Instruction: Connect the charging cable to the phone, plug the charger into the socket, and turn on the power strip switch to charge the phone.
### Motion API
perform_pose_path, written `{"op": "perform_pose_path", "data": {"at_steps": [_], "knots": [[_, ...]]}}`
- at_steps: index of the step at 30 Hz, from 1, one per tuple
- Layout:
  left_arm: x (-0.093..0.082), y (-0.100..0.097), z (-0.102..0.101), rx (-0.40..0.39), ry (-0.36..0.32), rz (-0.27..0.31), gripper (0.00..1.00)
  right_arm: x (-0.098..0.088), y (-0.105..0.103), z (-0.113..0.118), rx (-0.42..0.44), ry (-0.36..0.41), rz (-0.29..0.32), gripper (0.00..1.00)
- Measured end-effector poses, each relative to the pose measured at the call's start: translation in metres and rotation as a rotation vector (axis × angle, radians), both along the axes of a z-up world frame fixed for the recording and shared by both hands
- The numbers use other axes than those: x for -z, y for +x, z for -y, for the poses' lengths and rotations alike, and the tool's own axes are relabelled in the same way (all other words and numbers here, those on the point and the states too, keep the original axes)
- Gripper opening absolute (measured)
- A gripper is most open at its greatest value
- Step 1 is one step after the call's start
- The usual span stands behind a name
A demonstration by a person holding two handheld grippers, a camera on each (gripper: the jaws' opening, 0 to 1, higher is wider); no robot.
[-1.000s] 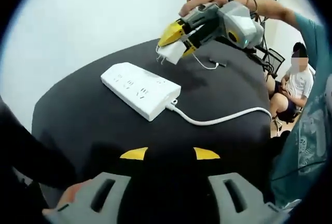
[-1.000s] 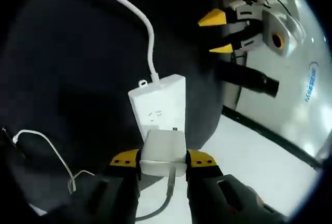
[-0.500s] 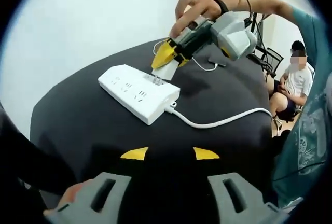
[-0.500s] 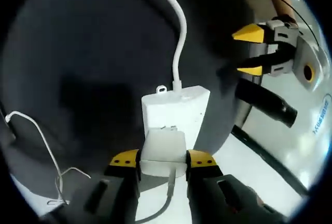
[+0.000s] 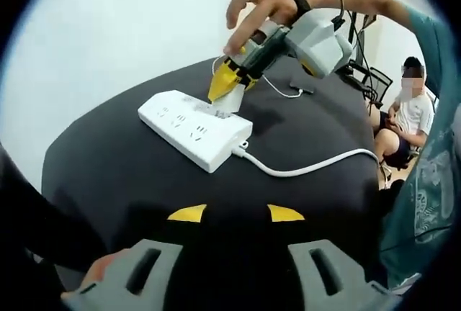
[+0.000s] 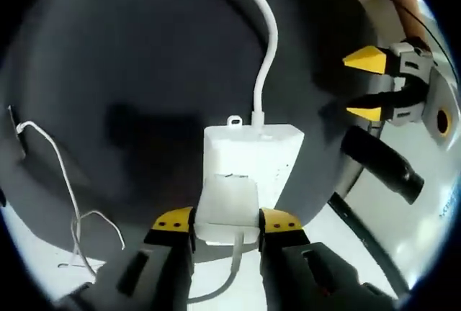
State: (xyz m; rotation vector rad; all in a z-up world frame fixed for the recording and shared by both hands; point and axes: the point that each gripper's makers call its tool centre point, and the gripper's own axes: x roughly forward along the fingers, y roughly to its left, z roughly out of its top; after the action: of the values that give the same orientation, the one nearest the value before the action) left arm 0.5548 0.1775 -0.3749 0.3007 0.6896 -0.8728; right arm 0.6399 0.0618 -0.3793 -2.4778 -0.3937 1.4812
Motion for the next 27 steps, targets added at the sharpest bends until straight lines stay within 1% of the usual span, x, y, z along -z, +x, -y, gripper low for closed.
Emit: {"op": "perform_pose_path", "data": {"at_steps": [3,8,12,17,19,20,21,24,25,26,27], "knots": [[0.000,0.000,0.003,0.002,-0.003,0.002,0.27,0.000,0.000,0.000,0.000,-0.037,0.025,0.32],[-0.001,-0.001,0.007,0.005,-0.016,0.007,0.27,-0.001,0.007,0.000,-0.005,-0.072,0.053,0.32],[-0.002,-0.002,0.010,0.012,-0.022,0.013,0.27,-0.002,0.009,-0.001,-0.008,-0.133,0.072,0.32],[-0.008,-0.005,0.009,0.012,-0.047,0.027,0.27,0.002,0.003,-0.001,0.004,-0.171,0.082,0.32],[-0.010,-0.005,0.009,0.012,-0.055,0.031,0.27,0.006,0.006,-0.003,0.015,-0.173,0.093,0.32],[-0.010,-0.006,0.008,0.011,-0.062,0.031,0.27,0.007,0.007,0.000,0.021,-0.198,0.113,0.33],[-0.009,-0.007,0.007,0.010,-0.064,0.030,0.27,0.008,0.007,0.000,0.026,-0.198,0.118,0.33],[-0.008,-0.011,0.004,0.010,-0.060,0.031,0.26,0.006,0.007,0.003,0.142,-0.103,0.072,0.33],[-0.007,-0.012,0.003,0.011,-0.057,0.031,0.26,0.005,0.010,0.005,0.181,-0.081,0.072,0.33],[-0.007,-0.013,0.001,0.010,-0.055,0.032,0.26,0.005,0.011,0.005,0.172,-0.097,0.089,0.33],[-0.007,-0.014,0.000,0.007,-0.054,0.032,0.26,0.005,0.013,0.006,0.174,-0.092,0.102,0.33]]}}
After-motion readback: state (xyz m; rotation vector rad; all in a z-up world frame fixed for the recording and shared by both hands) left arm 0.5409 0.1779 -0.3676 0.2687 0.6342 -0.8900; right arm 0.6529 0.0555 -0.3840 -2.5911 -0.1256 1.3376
